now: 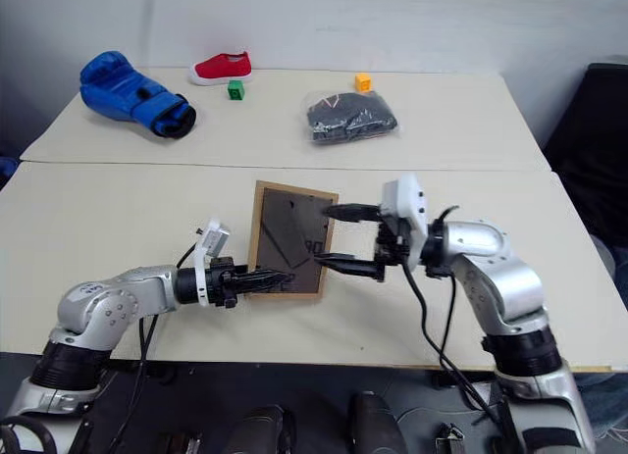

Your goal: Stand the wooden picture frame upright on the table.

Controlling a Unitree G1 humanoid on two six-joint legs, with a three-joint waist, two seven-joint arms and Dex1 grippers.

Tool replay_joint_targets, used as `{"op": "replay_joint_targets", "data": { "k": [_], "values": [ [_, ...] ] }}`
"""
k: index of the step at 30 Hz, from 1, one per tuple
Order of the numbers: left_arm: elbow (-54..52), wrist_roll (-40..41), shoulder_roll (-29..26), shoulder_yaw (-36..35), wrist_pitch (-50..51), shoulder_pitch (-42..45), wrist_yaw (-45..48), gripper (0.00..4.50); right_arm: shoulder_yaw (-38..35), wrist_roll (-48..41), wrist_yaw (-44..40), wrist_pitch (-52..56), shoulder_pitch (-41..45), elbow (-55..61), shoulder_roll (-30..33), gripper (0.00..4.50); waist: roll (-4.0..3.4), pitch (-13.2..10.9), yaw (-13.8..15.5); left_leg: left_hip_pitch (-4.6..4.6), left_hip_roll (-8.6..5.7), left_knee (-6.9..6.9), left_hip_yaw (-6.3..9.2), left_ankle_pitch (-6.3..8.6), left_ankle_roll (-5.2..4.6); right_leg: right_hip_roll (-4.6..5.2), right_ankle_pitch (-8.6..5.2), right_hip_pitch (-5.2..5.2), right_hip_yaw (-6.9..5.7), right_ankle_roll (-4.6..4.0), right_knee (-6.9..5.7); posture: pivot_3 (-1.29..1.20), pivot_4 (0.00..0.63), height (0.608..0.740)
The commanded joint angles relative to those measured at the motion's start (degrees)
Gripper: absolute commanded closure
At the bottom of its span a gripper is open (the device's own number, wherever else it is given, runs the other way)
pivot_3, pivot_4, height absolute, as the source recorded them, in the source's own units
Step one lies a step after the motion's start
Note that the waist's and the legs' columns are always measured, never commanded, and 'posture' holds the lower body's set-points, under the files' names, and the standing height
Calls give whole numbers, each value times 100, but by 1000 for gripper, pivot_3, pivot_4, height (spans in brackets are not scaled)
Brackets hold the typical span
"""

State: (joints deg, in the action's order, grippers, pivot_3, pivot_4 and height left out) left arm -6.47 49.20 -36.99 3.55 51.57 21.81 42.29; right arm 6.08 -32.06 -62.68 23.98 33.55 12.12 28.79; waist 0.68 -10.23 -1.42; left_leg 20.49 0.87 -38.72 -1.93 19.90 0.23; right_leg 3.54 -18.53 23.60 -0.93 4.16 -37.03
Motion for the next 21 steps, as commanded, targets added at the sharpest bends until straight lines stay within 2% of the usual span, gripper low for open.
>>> {"op": "replay_joint_targets", "data": {
  "k": [1, 7, 12, 16, 21],
  "values": [
    [-124, -225, 19, 135, -30, -22, 247, 3264, 178, 175, 134, -103, 409, -209, -274, 17, 0, 0, -10, 2, -1, 0, 0, 2, -4, 2, 1, 0, 0, 2, 4, 0, 150, 740],
    [-222, -378, 87, 127, 30, -102, 350, 3264, 441, 594, 135, -517, 932, -1049, -838, 17, 0, 0, -15, 5, -1, -1, 1, 6, -11, 5, 1, 1, -2, 3, 7, 0, 150, 740],
    [-251, -440, 102, 103, 76, -184, 365, 3264, 659, 755, -242, -800, 1034, -1299, -1000, 17, 0, 0, -22, 6, -1, -1, 2, 6, -11, 5, 2, 1, -4, 3, 6, 0, 150, 740],
    [-163, -327, 151, -2, 346, -122, 296, 3264, 661, 527, -623, -891, 869, -905, -972, 17, 0, 0, -16, 6, -1, -1, 4, 6, -11, 5, 2, 0, -5, 3, 5, 0, 150, 740],
    [3, 35, 186, -336, 1055, 6, 186, 3264, 498, 365, -982, -960, 431, -191, -544, 17, 0, 0, -16, 10, -1, 1, 8, 7, -13, 5, 2, -1, -8, 5, 5, 0, 150, 740]
  ]
}}
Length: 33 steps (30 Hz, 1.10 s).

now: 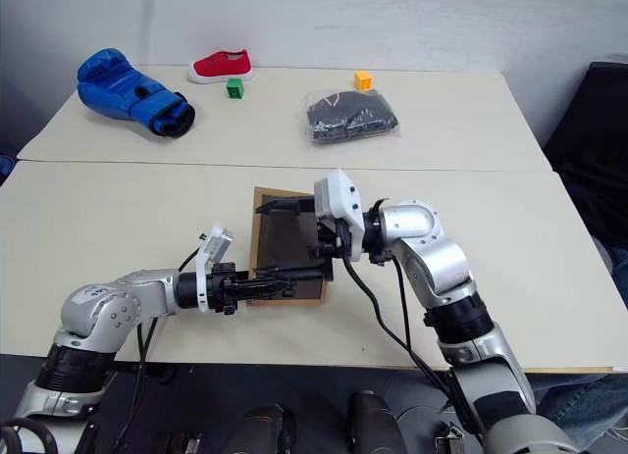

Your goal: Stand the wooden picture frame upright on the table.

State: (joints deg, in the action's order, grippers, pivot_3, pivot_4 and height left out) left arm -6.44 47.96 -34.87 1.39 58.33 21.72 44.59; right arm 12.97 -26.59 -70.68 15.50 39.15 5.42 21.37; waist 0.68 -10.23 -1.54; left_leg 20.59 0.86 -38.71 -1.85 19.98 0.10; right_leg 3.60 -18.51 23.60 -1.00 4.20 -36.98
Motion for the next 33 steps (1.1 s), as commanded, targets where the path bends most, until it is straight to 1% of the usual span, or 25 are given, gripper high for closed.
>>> {"op": "replay_joint_targets", "data": {
  "k": [1, 5, 9, 13, 15, 17, 18, 19, 20, 21, 22, 25, 26, 28, 31, 33],
  "values": [
    [39, 208, -7, -191, 490, 38, -73, 3264, -231, -223, -215, -107, -222, 594, 288, 17, 0, 0, -3, 0, 0, 0, -1, 0, 0, 0, 0, 0, 0, 0, 0, 0, 150, 740],
    [82, 360, 64, -380, 754, 114, -68, 3264, -380, -169, -229, -338, -506, 778, 537, 17, 0, 0, -15, -2, 1, 2, 0, 0, 1, -1, 0, 2, 0, 0, 4, 0, 150, 740],
    [-1, 679, 143, -584, 1094, 164, 28, 3264, -757, 96, 199, -1237, -454, 441, 300, 17, 0, 0, -19, -2, 1, 4, -1, -3, 6, -2, 0, 6, 1, 0, 0, 0, 150, 740],
    [99, 1305, 260, -1047, 1724, 373, -38, 3264, -1237, -10, 616, -1460, -302, 161, 225, 17, 1, -1, -7, 0, 1, 1, -1, -4, 7, -2, 0, 6, 1, 0, 0, 0, 150, 740],
    [396, 1657, 250, -1328, 2455, 622, -238, 3264, -1515, 102, 635, -1793, -286, -115, 428, 17, 1, -1, 1, 1, 0, 0, 1, -4, 7, -2, 0, 6, 0, 0, 0, 0, 150, 740],
    [814, 1973, 258, -1639, 3170, 885, -404, 3264, -1601, 601, 397, -2841, -306, -538, 753, 17, 2, -1, 15, 3, -1, -4, 4, -4, 6, -2, 0, 4, -4, 0, 1, 0, 150, 740],
    [1061, 2226, 31, -1452, 3331, 972, -485, 3264, -1536, 842, 207, -3377, -338, -746, 931, 17, 2, -2, 8, 5, -3, -9, 4, -3, 4, -1, 0, 3, -5, 0, 2, 0, 150, 740],
    [1330, 2630, -257, -1163, 3396, 1061, -503, 3264, -1440, 1332, 153, -4396, -324, -1116, 1128, 17, 5, -3, -2, 5, -5, -8, 3, -2, 2, 0, 0, 3, -4, 0, 1, 0, 150, 740],
    [1526, 2960, -478, -925, 3413, 1123, -555, 3264, -1365, 1646, 143, -5099, -298, -1399, 1249, 17, 7, -4, -7, 5, -5, -9, 1, -1, 0, -2, 0, 3, -3, 1, 1, 0, 150, 740],
    [1753, 3341, -631, -746, 3417, 1202, -662, 3264, -1359, 2080, 400, -5867, -211, -1736, 1288, 17, 7, -5, -34, 5, -4, -7, 1, -1, 1, -2, 1, 3, -2, 2, 2, 0, 150, 740],
    [1911, 3642, -716, -640, 3417, 1264, -784, 3264, -1356, 2357, 630, -6390, -124, -2004, 1293, 17, 8, -5, -51, 0, -5, 0, -9, -1, 1, -3, 1, 5, 7, 2, 1, 0, 150, 740],
    [2304, 4461, -992, -132, 3417, 1473, -1150, 3264, -1268, 3105, 1349, -7287, 121, -2721, 1174, 17, 9, -10, -91, -7, -3, -1, -15, -4, 6, -3, 0, 7, 15, 3, -6, 0, 150, 740],
    [2451, 4726, -1049, 45, 3417, 1546, -1305, 3264, -1216, 3472, 1606, -7614, 207, -2921, 1123, 17, 8, -10, -98, -7, -1, -4, -13, -6, 9, -4, 0, 9, 14, 2, -11, 0, 150, 740],
    [2641, 5179, -1099, 287, 3417, 1654, -1586, 3264, -1049, 3904, 1976, -7988, 297, -3195, 1009, 17, 8, -10, -118, -7, 0, -6, -13, -9, 14, -5, 0, 11, 14, 2, -15, 0, 150, 740],
    [2793, 5758, -1139, 545, 3413, 1771, -1994, 3264, -834, 4402, 2527, -8275, 367, -3484, 875, 17, 8, -10, -128, -8, 2, -9, -11, -10, 16, -6, 0, 10, 12, 1, -19, 0, 150, 740],
    [2830, 6160, -1183, 709, 3302, 1801, -2272, 3264, -714, 4683, 2857, -8343, 428, -3590, 816, 17, 8, -10, -131, -5, 1, -16, -11, -10, 16, -6, 0, 11, 13, 1, -44, 0, 150, 740]
  ]
}}
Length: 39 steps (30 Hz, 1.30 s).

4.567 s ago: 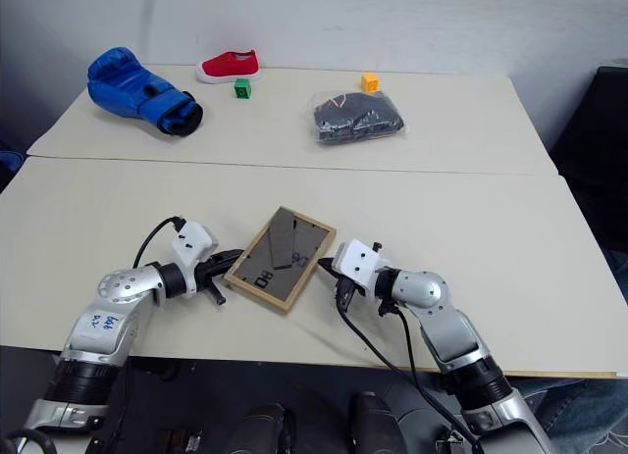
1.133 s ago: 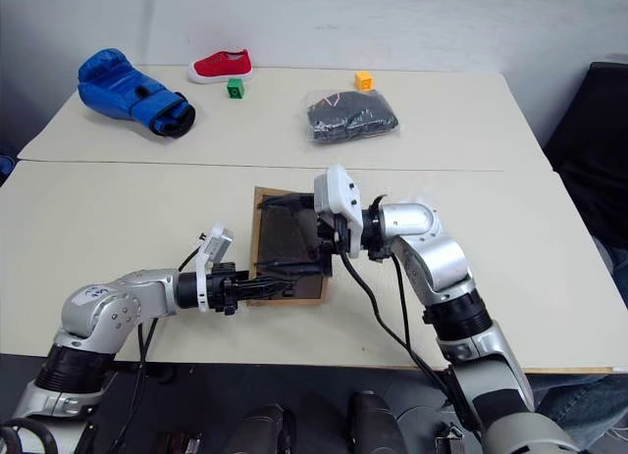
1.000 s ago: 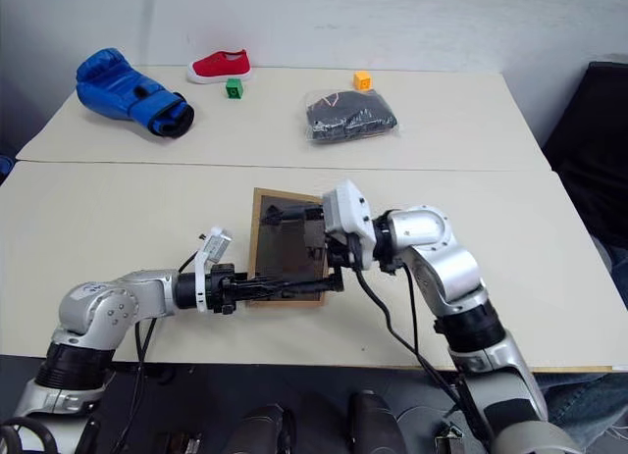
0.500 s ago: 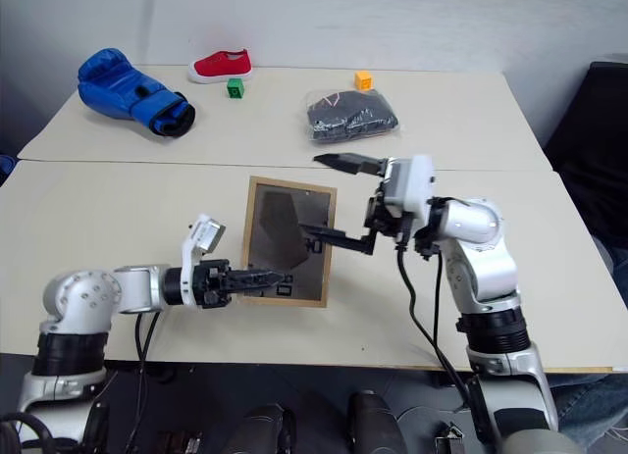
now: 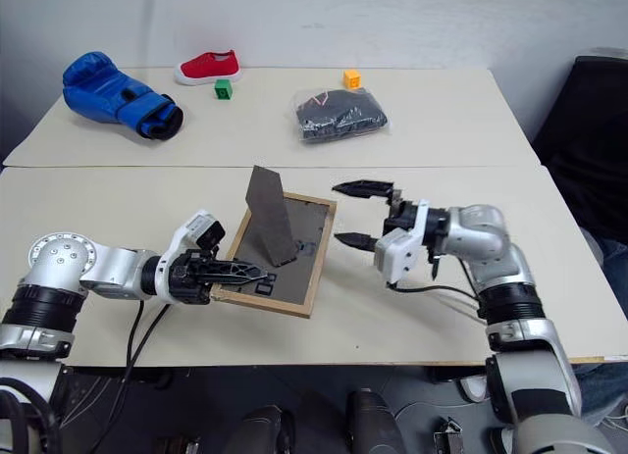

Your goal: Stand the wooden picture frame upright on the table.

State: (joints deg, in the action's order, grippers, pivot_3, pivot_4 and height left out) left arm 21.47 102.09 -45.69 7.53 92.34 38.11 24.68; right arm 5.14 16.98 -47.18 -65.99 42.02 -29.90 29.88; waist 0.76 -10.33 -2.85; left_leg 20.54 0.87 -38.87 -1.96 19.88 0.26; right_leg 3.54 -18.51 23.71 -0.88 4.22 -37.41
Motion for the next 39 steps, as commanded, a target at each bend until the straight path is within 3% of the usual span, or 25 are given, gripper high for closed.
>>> {"op": "replay_joint_targets", "data": {
  "k": [1, 2, 5, 12, 17, 19, 25, 28, 30, 33, 36, 39],
  "values": [
    [50, 929, -128, 198, -138, 185, -363, 3264, 95, 509, 744, -278, 180, -78, -115, 17, 0, 0, -1, 1, 0, -2, 0, 0, 0, 0, 0, 0, 0, 0, 0, 0, 150, 740],
    [62, 1036, -144, 265, -160, 205, -411, 3264, 126, 648, 945, -335, 211, -97, -161, 17, 0, 0, -1, 1, 0, -6, 2, 0, 0, 0, 0, -1, -1, 0, -2, 0, 150, 740],
    [90, 1091, -128, 350, -143, 299, -394, 3264, 260, 1060, 1457, -302, 279, -245, -267, 589, 0, 0, -3, 1, 0, -16, 2, 0, 0, -1, -1, 0, -1, -1, 0, 0, 150, 740],
    [205, 1091, -140, 313, -132, 454, -278, 3264, 457, 1464, 2295, -270, 269, -368, -130, 3021, 0, 0, -16, 1, -2, -17, 1, -1, 1, -3, -1, -1, -1, -1, -8, 0, 150, 740],
    [-124, 1091, 73, -139, -595, 265, -732, 3264, 534, 1562, 2756, -238, 306, -385, -25, 3077, 0, 0, -18, 1, -3, -18, 1, -1, 1, -4, -1, -1, 0, -1, -7, 0, 150, 740],
    [-306, 1091, 60, -326, -617, 189, -663, 2533, 566, 1600, 2901, -238, 318, -378, 8, 3077, 7, -4, -18, 1, -2, -18, 0, -1, 1, -3, -1, -1, 1, -1, -7, 0, 150, 740],
    [-632, 1091, -675, -916, -734, -300, -782, 716, 676, 1556, 3155, -272, 309, -350, 102, 3234, 10, -6, -71, -3, 0, -10, -1, -3, 4, -7, -2, 2, 7, -2, -9, 0, 150, 740],
    [-869, 933, -1214, -1484, -1086, -772, -982, 690, 728, 1428, 3201, -261, 317, -359, 161, 3234, 10, -6, -74, -3, 1, -10, -1, -3, 5, -7, -3, 6, 9, -4, -7, 0, 150, 740],
    [-1177, 290, -1410, -2058, -1417, -1118, -693, 690, 750, 1265, 3191, -273, 310, -369, 186, 3234, 9, -7, -49, -2, 1, -10, 0, -3, 5, -5, -4, 7, 10, -5, -6, 0, 150, 740],
    [-2042, -1701, -1529, -2627, -2921, -1889, 833, 690, 925, 516, 2814, -178, 262, -434, 213, 3234, 6, -9, -37, -1, -1, -10, -1, -3, 4, -4, -5, 5, 7, -7, 6, 0, 150, 740],
    [-2461, -3572, -1490, -2646, -4790, -2532, 1962, 690, 1067, -1453, 1682, 796, -5, -190, 145, 3234, 4, -10, -8, -1, -3, -8, 1, -2, 4, -4, -5, -3, -1, -8, 18, 0, 150, 740],
    [-2676, -5069, -1249, -2459, -6494, -2887, 2676, 114, 788, -3936, 204, 3266, -412, 715, 9, 3234, 3, -11, 33, 0, 0, -7, 4, -1, 1, -3, -5, -10, -7, -8, 28, 0, 150, 740]
  ]
}}
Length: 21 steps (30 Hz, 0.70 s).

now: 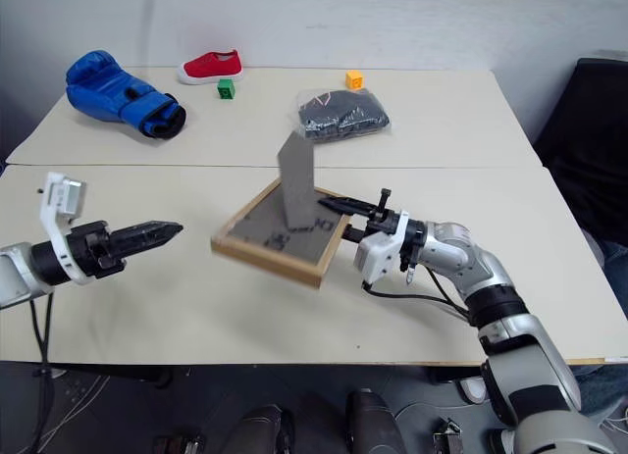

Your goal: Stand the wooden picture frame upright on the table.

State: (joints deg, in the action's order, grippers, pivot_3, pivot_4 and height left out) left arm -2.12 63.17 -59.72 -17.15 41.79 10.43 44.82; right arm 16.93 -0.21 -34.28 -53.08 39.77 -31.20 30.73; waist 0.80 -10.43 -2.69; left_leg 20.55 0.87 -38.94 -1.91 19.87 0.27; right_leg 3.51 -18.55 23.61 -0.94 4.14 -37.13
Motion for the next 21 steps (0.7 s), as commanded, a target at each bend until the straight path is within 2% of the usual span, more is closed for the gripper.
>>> {"op": "replay_joint_targets", "data": {
  "k": [1, 5, 7, 16, 21],
  "values": [
    [-323, -1376, 258, 17, -1698, -168, 856, 0, -499, -2734, -1429, 2573, -275, 1097, -75, 3234, -2, -1, 36, 0, 1, 0, 1, 2, -4, 2, 0, -2, 0, 0, 0, 0, 150, 740],
    [-513, -1690, 845, -118, -2304, -321, 1174, 0, -962, -4087, -1952, 5460, -280, 1446, 40, 3234, -8, -5, 88, 5, 5, 1, 5, 9, -15, 9, 0, 1, -2, 0, 3, 0, 150, 740],
    [-612, -1731, 1004, -142, -2298, -359, 1191, 0, -1101, -4198, -2036, 6238, -178, 1243, 46, 3234, -9, -5, 90, 6, 6, 7, 5, 10, -18, 11, 0, 3, -2, 0, 5, 0, 150, 740],
    [-866, -1727, 1333, -231, -2088, -340, 1039, 0, -1571, -3372, -2148, 6321, 317, -291, -534, 3234, -9, -5, 72, 8, 4, 38, -2, 9, -16, 11, 1, 15, -1, 1, 14, 0, 150, 740],
    [-1004, -1586, 1357, -404, -1948, -340, 1076, 0, -1655, -2946, -2287, 6017, 182, -643, -837, 3234, -9, -5, 66, 10, 4, 48, -3, 8, -16, 9, 2, 16, -1, 4, 9, 0, 150, 740]
  ]
}}
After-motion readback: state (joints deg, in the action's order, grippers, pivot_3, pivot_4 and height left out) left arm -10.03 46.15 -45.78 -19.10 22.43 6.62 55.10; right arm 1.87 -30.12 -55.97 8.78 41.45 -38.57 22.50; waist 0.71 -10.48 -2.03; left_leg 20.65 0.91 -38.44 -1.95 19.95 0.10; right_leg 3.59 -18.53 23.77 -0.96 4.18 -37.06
